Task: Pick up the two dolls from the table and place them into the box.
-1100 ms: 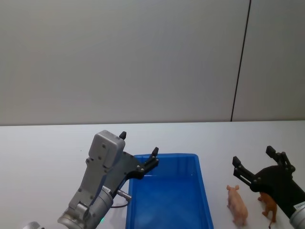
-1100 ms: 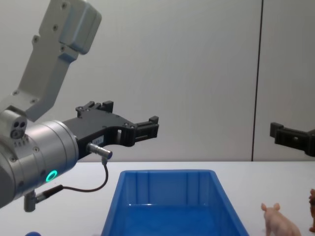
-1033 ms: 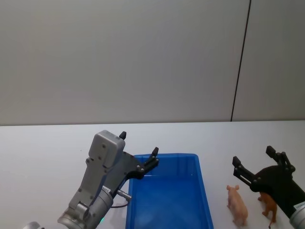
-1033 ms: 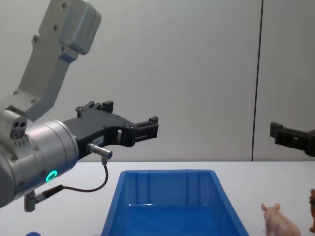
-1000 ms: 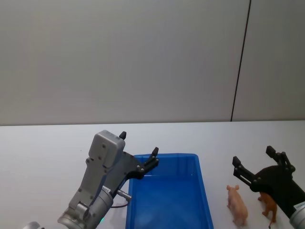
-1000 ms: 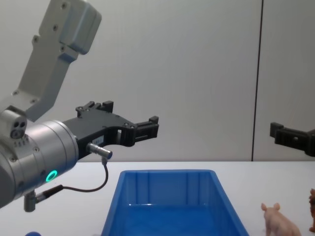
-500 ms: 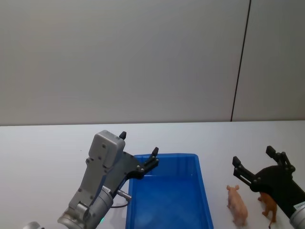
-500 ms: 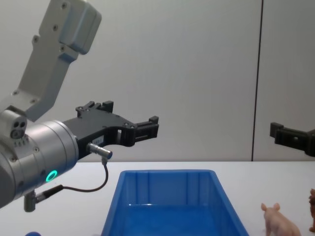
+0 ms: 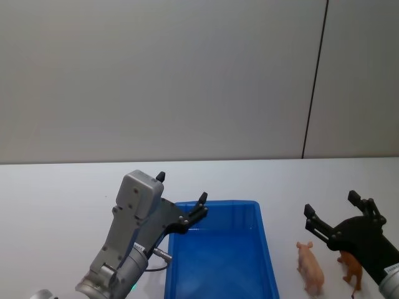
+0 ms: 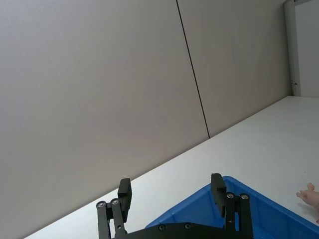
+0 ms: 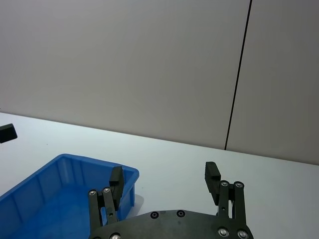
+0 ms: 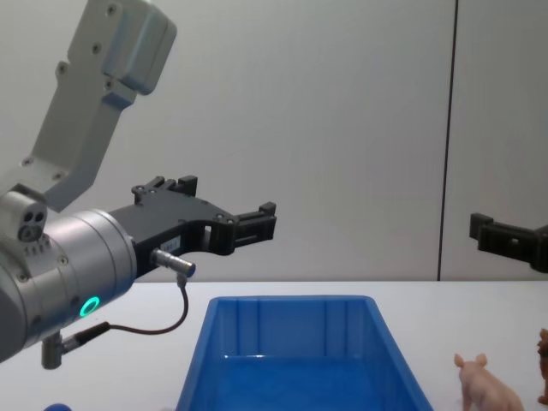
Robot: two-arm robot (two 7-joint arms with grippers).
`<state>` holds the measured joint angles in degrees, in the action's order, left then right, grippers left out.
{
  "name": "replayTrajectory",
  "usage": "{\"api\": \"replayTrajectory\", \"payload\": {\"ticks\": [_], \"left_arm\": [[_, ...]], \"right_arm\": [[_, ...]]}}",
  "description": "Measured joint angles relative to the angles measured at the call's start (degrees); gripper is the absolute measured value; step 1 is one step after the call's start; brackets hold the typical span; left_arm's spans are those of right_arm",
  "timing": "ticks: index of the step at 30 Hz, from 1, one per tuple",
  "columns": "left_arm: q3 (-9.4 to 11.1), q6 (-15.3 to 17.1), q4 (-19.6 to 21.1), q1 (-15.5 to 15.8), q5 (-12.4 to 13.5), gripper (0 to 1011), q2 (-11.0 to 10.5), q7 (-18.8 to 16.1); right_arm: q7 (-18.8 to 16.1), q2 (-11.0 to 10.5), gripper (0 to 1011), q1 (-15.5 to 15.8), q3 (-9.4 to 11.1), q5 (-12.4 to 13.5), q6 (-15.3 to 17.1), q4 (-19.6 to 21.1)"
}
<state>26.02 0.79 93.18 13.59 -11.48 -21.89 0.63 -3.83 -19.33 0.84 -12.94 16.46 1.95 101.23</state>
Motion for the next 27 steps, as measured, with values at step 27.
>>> {"api": "replayTrajectory", "payload": {"ticks": [27], "left_arm": [[0.00,0.00,0.00,0.00,0.00,1001,0.00,0.00]], "right_arm": [[0.25,-1.46,1001,-0.11,1.82,2.52,6.13,-2.38]]}}
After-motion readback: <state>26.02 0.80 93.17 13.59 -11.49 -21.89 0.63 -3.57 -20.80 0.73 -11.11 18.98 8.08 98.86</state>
